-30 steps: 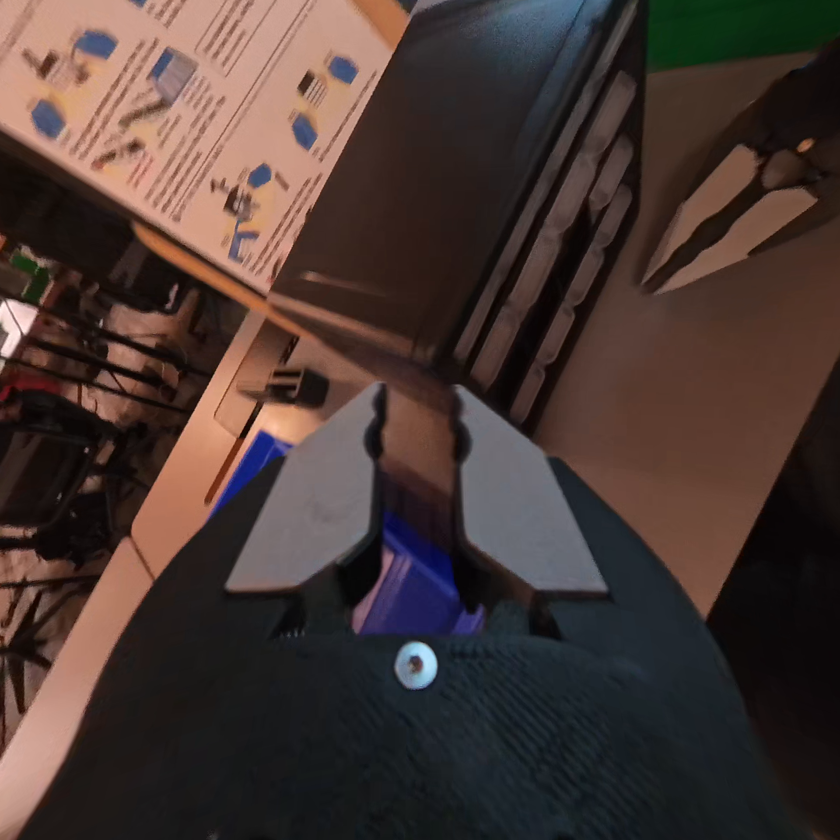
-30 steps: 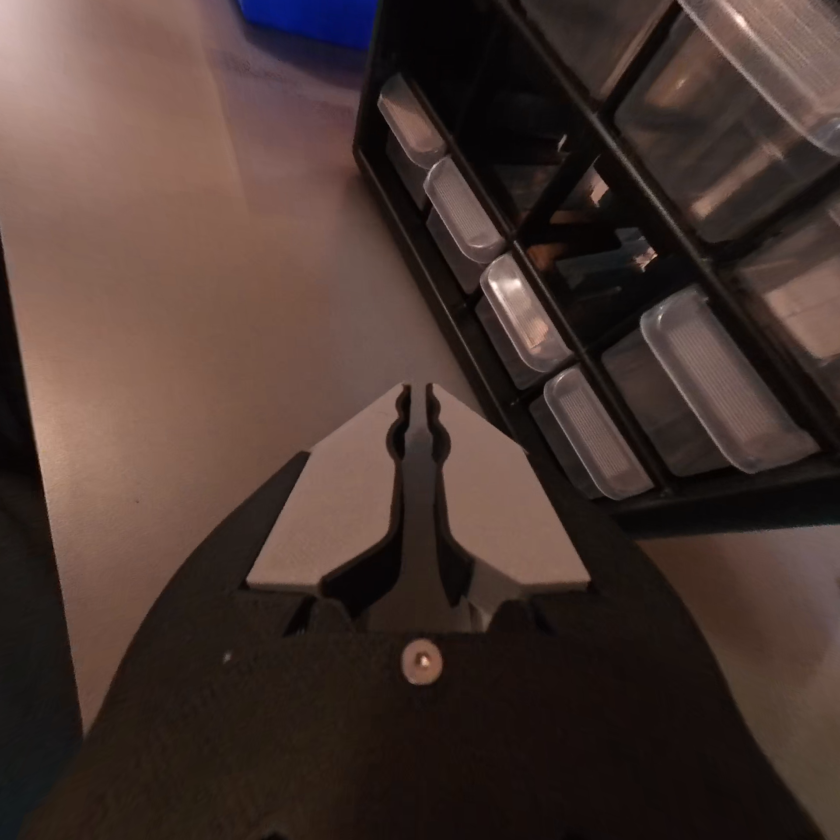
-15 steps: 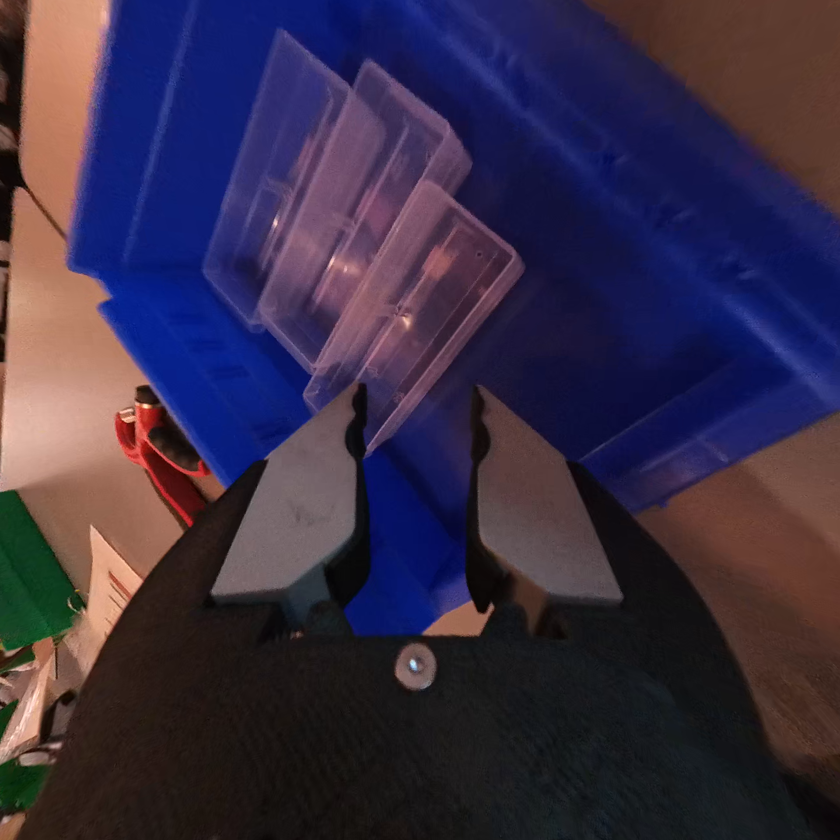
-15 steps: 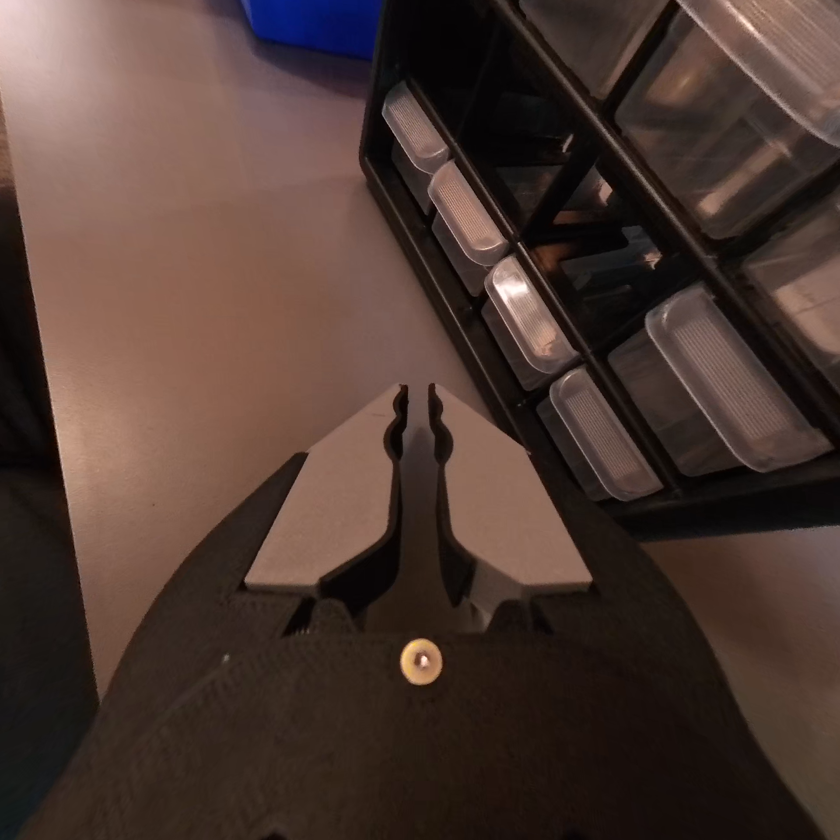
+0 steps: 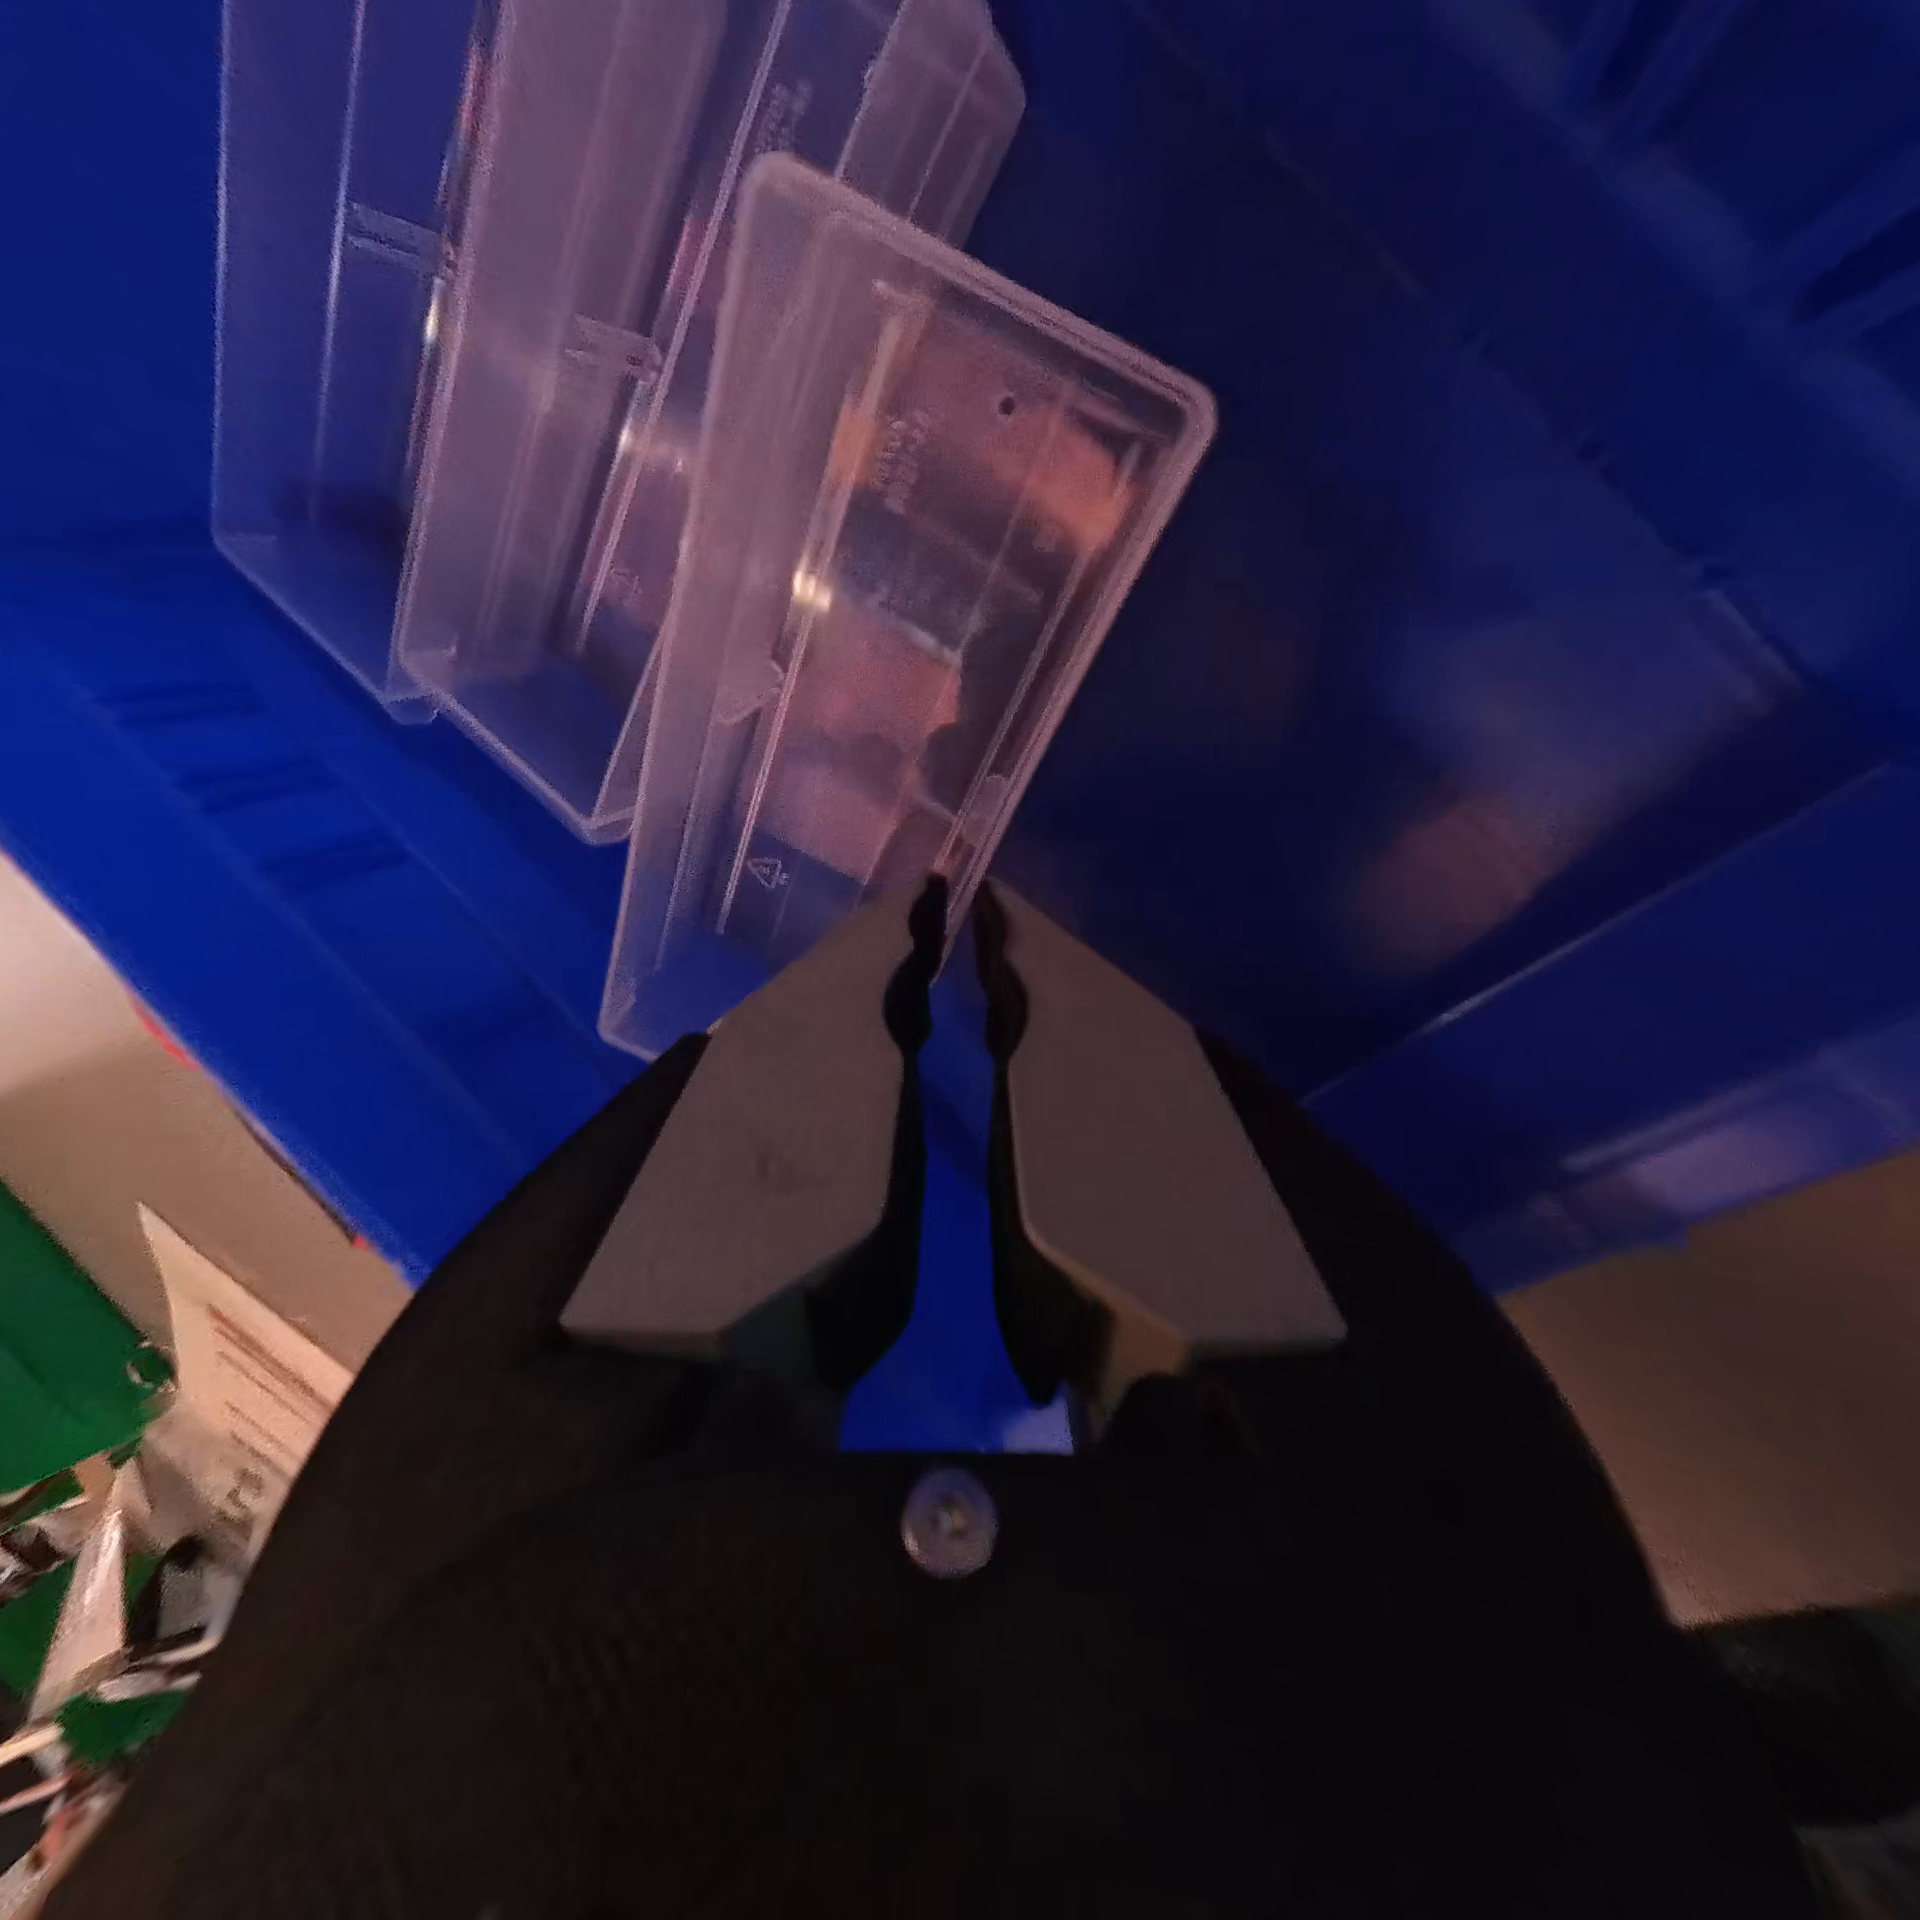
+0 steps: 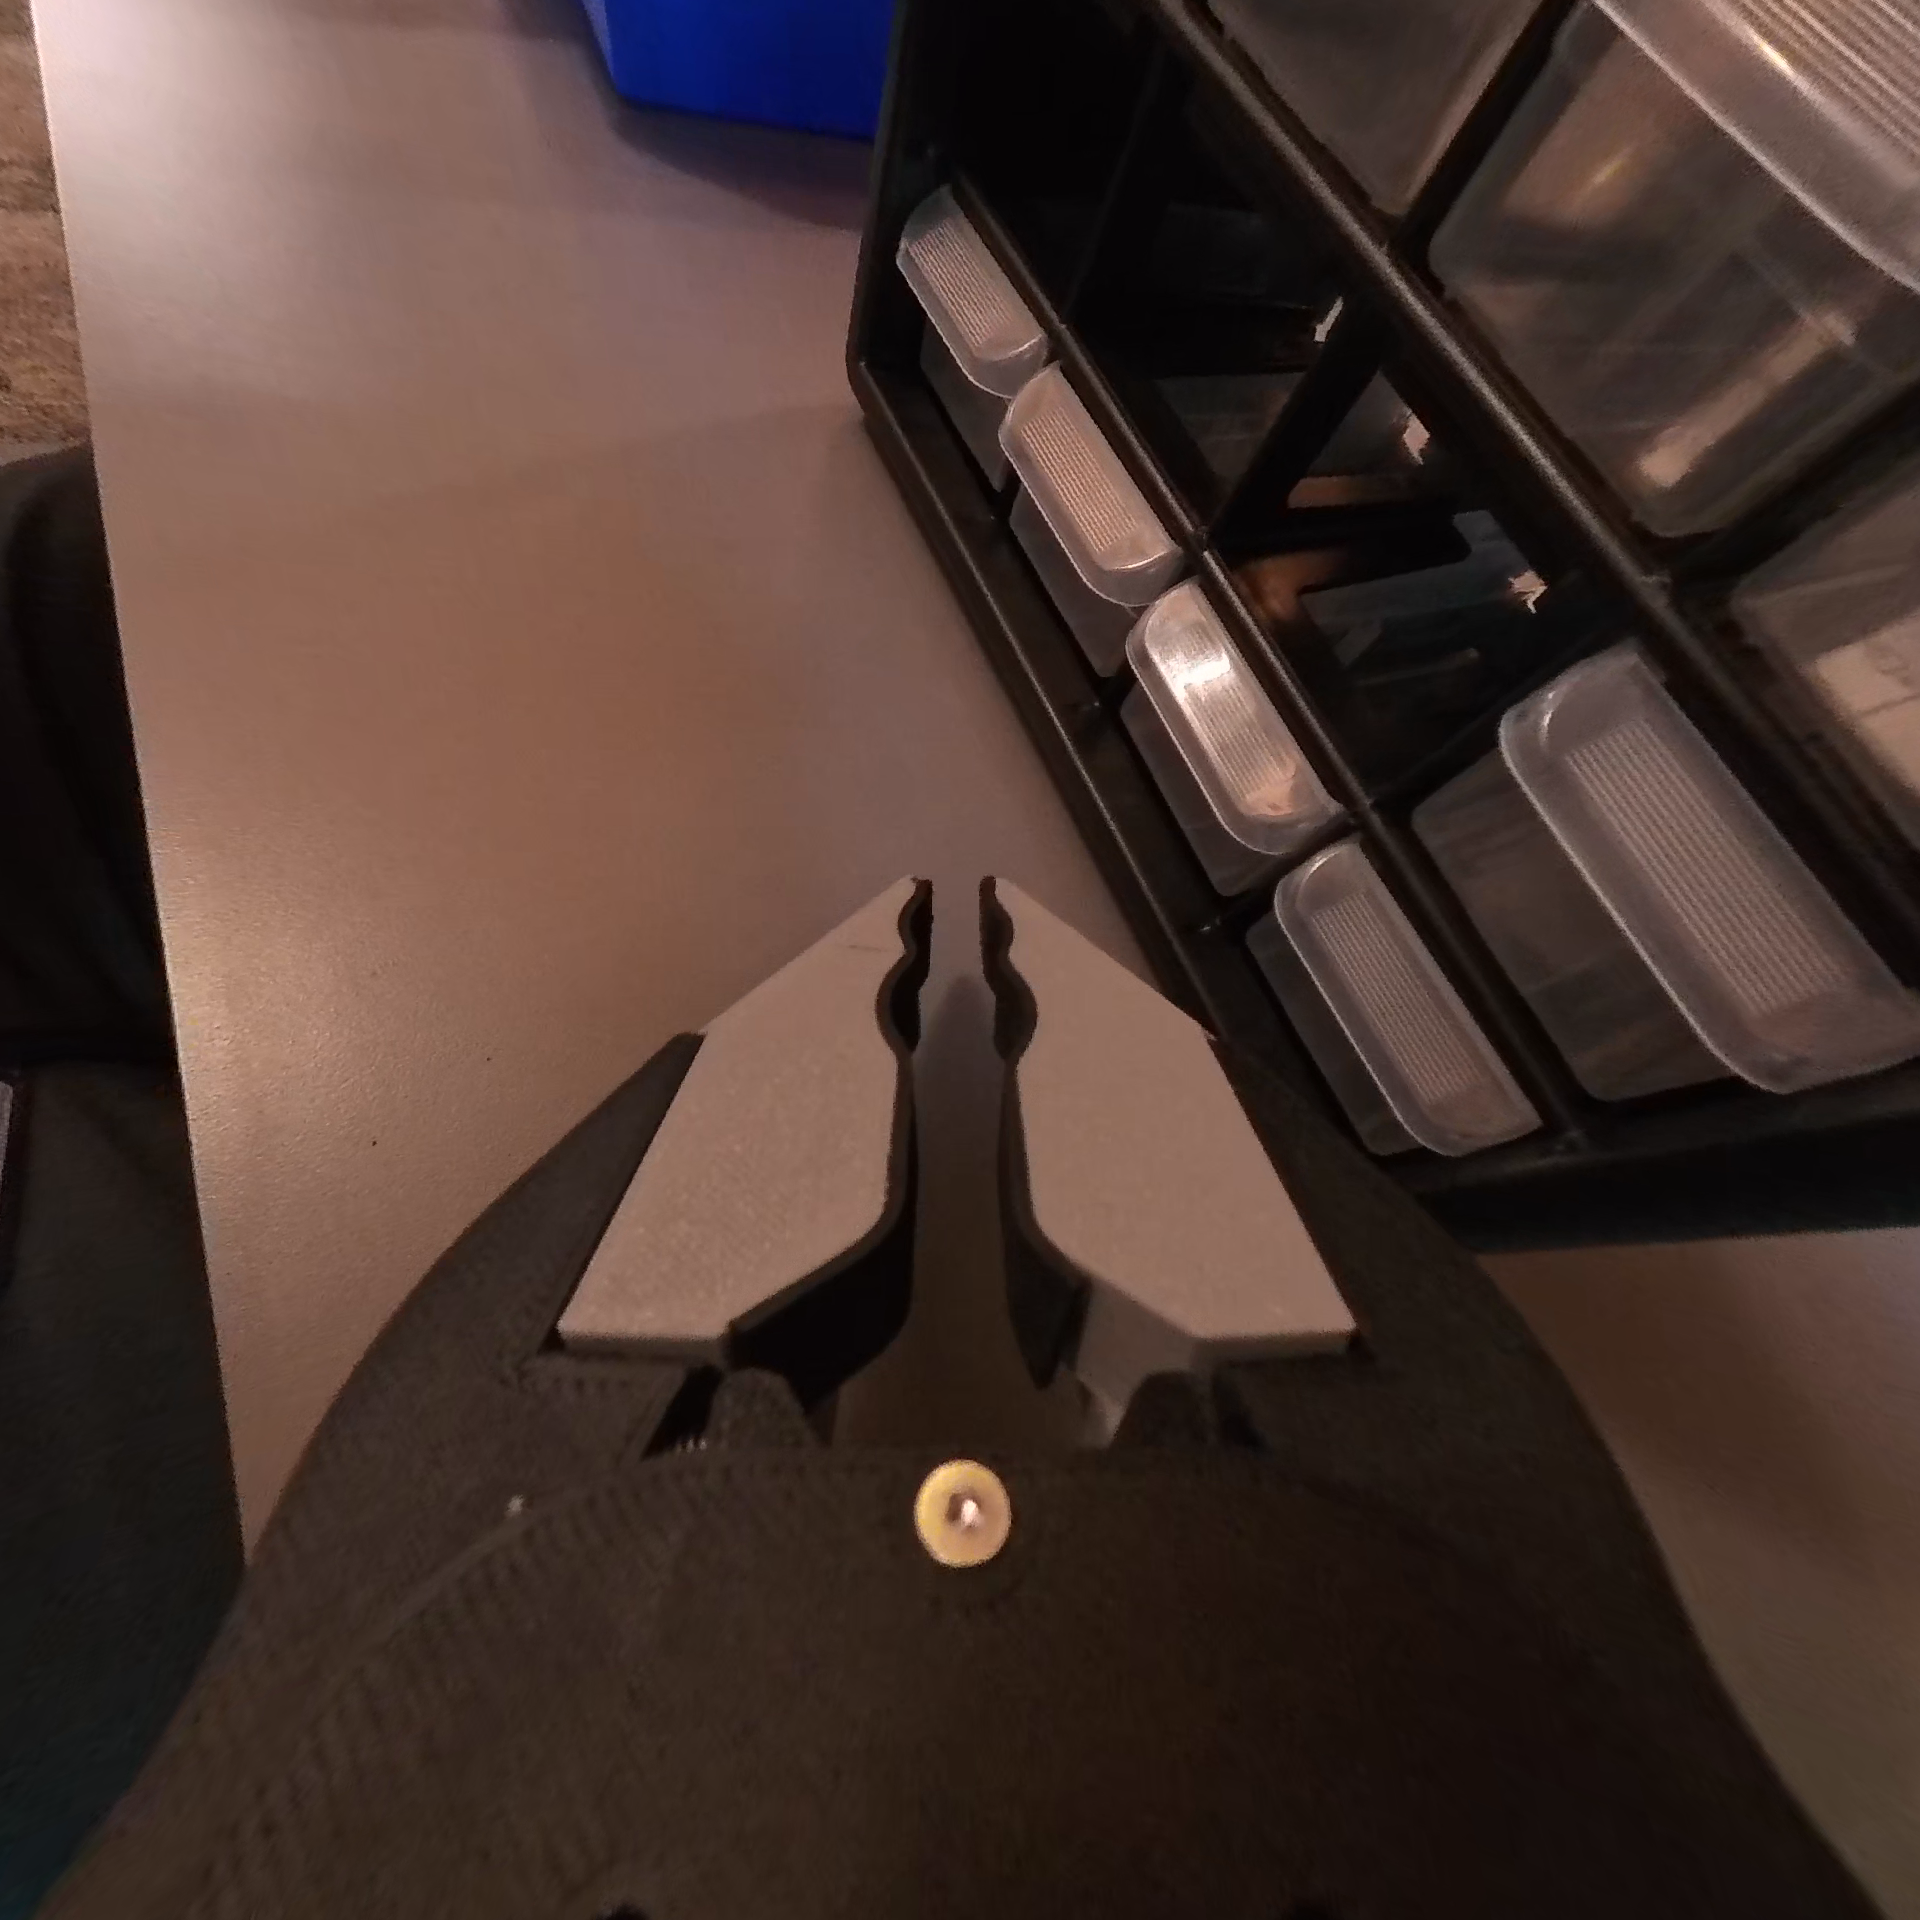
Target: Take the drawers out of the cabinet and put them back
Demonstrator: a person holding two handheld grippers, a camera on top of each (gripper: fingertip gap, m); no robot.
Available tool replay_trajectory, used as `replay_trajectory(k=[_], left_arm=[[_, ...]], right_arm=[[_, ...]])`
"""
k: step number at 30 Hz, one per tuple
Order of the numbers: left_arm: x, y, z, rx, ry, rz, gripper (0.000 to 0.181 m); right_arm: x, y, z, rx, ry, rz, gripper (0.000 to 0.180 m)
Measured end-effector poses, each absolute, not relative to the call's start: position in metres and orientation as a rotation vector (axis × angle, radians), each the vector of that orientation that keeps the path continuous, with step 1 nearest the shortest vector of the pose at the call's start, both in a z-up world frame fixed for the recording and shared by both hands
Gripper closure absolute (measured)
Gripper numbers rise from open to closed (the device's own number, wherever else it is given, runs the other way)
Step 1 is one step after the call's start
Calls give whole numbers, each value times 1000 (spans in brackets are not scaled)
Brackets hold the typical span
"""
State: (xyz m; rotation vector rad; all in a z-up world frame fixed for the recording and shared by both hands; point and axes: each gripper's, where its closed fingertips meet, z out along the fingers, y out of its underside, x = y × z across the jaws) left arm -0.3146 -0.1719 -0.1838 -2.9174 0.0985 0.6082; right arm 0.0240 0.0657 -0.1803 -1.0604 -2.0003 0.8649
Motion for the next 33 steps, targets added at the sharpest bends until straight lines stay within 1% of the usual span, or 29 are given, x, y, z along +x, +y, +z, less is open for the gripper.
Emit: replay_trajectory(k=[1,9,12,15,17,20,25,29,30,31,33], left_arm=[[-312,-173,-177,-2898,95,603,178],[-287,-181,-75,-2643,119,745,181],[-246,-172,-41,-2532,208,693,181],[-180,-162,-33,-2490,404,538,181],[-136,-157,-35,-2465,523,387,181],[-79,-153,-58,-2502,636,74,181],[-41,-136,-114,-2632,674,-63,181],[-20,-112,-156,-2695,656,-68,181],[-16,-106,-164,-2701,646,-76,179],[-11,-98,-169,-2699,631,-86,174],[-1,-86,-173,-2683,610,-126,154]], right_arm=[[24,66,-180,-1060,-2000,865,174],[24,65,-179,-1055,-1997,872,178],[24,66,-177,-1056,-1986,884,178],[25,65,-177,-1062,-1984,898,178],[26,64,-176,-1059,-1982,902,178],[27,63,-175,-1054,-1980,906,178],[27,63,-175,-1051,-1979,907,178],[28,62,-175,-1048,-1981,906,178],[28,62,-175,-1047,-1982,906,178],[28,62,-175,-1046,-1982,905,178],[28,62,-175,-1043,-1983,904,177]])
